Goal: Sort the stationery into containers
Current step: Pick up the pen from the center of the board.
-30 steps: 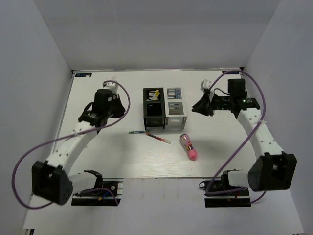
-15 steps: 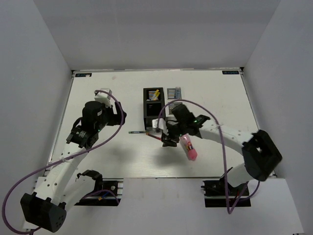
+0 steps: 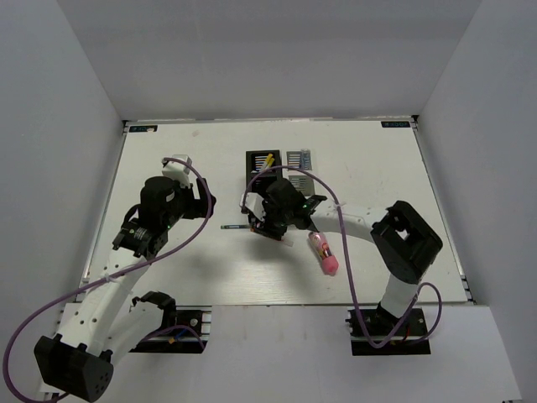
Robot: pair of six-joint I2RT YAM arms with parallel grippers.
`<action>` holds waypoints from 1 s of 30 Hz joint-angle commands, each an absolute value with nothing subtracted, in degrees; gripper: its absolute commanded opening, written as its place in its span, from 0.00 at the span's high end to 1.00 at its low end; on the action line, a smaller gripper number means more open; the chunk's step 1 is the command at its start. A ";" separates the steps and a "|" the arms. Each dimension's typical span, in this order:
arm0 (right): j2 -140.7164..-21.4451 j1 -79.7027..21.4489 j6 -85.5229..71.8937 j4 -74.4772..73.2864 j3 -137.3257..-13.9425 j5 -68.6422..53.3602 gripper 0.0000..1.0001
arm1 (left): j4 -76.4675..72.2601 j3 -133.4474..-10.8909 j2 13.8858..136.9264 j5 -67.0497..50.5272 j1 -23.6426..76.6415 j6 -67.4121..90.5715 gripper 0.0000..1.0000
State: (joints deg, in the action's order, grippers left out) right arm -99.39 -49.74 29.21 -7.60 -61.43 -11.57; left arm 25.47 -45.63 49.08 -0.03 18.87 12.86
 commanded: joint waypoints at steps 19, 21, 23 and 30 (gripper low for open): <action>-105.82 -50.89 25.31 -9.76 -63.72 -9.32 0.50 | 25.58 -45.70 48.78 -2.90 18.81 11.16 0.08; -105.82 -50.71 25.23 -10.02 -63.46 -9.14 0.51 | 25.58 -45.70 48.78 -2.90 18.81 11.16 0.08; -106.00 -50.89 25.40 -10.28 -63.37 -9.05 0.53 | 25.58 -45.70 48.78 -2.90 18.81 11.16 0.08; -107.31 -50.80 26.98 -15.45 -63.98 -13.78 0.86 | 25.05 -45.70 49.83 -4.74 18.81 11.16 0.08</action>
